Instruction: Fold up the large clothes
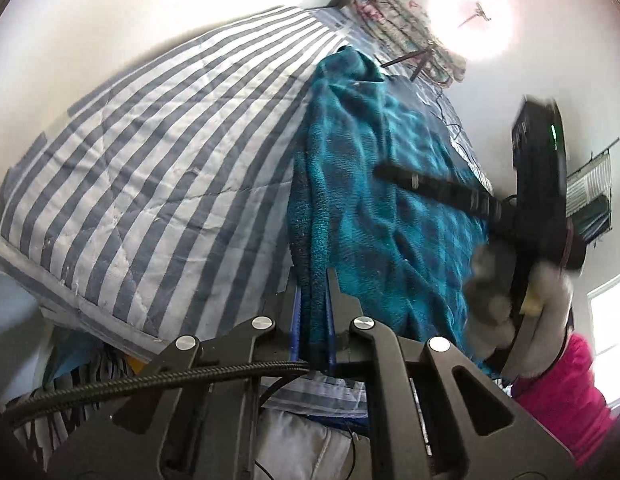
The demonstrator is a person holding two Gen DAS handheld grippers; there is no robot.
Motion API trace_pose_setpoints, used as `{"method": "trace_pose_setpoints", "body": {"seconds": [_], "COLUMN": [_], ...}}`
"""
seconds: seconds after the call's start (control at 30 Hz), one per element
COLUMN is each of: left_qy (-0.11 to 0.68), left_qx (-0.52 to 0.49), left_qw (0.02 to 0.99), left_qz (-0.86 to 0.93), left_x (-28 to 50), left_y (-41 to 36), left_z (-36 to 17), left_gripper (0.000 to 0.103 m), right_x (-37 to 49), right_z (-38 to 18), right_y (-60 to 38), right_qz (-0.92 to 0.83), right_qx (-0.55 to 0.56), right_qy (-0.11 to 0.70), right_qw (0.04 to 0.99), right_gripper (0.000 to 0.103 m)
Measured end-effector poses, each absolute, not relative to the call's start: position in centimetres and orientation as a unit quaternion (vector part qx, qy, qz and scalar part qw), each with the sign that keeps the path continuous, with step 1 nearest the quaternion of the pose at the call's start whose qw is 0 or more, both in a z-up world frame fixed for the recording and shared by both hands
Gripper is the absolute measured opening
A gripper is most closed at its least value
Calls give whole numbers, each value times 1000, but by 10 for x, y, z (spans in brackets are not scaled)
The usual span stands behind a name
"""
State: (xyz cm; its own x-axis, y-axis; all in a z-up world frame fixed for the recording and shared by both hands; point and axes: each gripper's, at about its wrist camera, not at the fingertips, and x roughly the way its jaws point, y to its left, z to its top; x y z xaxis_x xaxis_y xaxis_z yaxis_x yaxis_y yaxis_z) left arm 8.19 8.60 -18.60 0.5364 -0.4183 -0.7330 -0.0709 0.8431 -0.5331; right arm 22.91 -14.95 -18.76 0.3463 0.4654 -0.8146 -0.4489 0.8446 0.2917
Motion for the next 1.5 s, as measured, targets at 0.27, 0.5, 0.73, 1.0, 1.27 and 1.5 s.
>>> {"method": "trace_pose_setpoints", "body": {"seconds": [0.27,0.5,0.73,1.0,1.27,1.5], "left_qy": [461,454,452,451,435,433], "left_qx": [-240,-212,-189,-158,-100,-53], "left_qw": [847,858,864,868,882,883], "left_qz": [-112,-115,-118,-135,-153,-171], "left_x": [86,91,95,102,104,102], "left_y": [70,50,22,-29,-93,-147], "left_z": [-177,-171,-167,-160,-153,-149], "left_gripper": [7,7,6,6,4,4], "right_x": [288,317,311,319,326,309], "right_z": [-173,-205,-226,-215,-196,-198], "right_y": [-119,-66,-40,-70,-167,-235], "right_qz": [261,203,166,171,235,254], "right_qx": [24,-44,-148,-105,149,273], "right_qy": [520,561,561,552,519,467], "right_qw": [813,801,797,810,808,802], "right_gripper": [70,70,56,8,6,6]}}
